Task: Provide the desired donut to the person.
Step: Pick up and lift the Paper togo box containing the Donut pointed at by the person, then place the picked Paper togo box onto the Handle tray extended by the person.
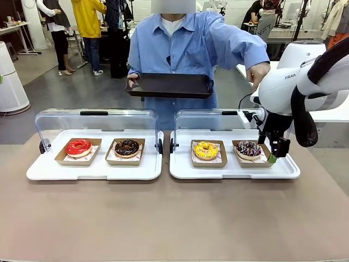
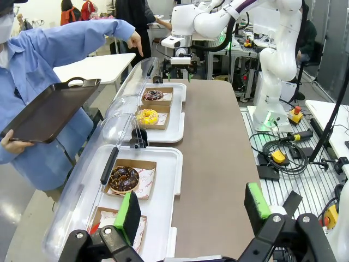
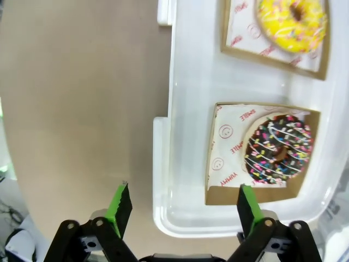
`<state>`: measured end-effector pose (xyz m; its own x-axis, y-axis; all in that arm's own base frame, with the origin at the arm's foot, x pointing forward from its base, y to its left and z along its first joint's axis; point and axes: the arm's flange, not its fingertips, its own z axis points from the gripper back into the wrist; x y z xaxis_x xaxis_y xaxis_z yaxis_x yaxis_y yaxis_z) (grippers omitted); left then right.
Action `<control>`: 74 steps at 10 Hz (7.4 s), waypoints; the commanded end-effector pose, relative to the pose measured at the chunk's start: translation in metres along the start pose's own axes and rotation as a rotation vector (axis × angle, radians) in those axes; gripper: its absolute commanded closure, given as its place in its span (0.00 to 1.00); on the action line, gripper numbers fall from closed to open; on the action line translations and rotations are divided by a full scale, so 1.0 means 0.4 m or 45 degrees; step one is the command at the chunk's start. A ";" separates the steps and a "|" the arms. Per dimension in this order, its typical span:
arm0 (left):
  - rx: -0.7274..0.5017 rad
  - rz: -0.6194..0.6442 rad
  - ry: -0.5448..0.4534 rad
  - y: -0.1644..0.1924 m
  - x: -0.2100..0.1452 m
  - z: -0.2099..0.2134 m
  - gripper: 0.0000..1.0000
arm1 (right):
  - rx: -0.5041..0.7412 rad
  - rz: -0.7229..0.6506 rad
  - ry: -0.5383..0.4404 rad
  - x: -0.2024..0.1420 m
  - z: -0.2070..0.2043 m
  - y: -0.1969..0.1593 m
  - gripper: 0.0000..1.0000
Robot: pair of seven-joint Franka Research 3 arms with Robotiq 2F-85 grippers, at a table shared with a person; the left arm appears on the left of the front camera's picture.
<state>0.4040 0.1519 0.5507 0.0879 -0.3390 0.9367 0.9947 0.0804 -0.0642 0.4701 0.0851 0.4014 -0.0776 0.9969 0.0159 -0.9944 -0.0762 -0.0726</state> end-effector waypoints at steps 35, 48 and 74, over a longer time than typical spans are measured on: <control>-0.003 -0.004 -0.006 -0.003 0.002 0.003 0.00 | 0.031 -0.141 -0.056 -0.130 -0.208 -0.109 1.00; -0.003 -0.004 -0.006 -0.003 0.002 0.003 0.00 | 0.019 -0.098 -0.023 -0.081 0.240 0.257 1.00; -0.003 -0.004 -0.006 -0.003 0.002 0.003 0.00 | -0.036 -0.119 -0.003 0.011 0.602 0.300 1.00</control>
<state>0.4044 0.1519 0.5502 0.0890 -0.3389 0.9366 0.9946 0.0801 -0.0655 0.3343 0.0748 0.6349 0.0048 0.9994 0.0336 -0.9948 0.0081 -0.1012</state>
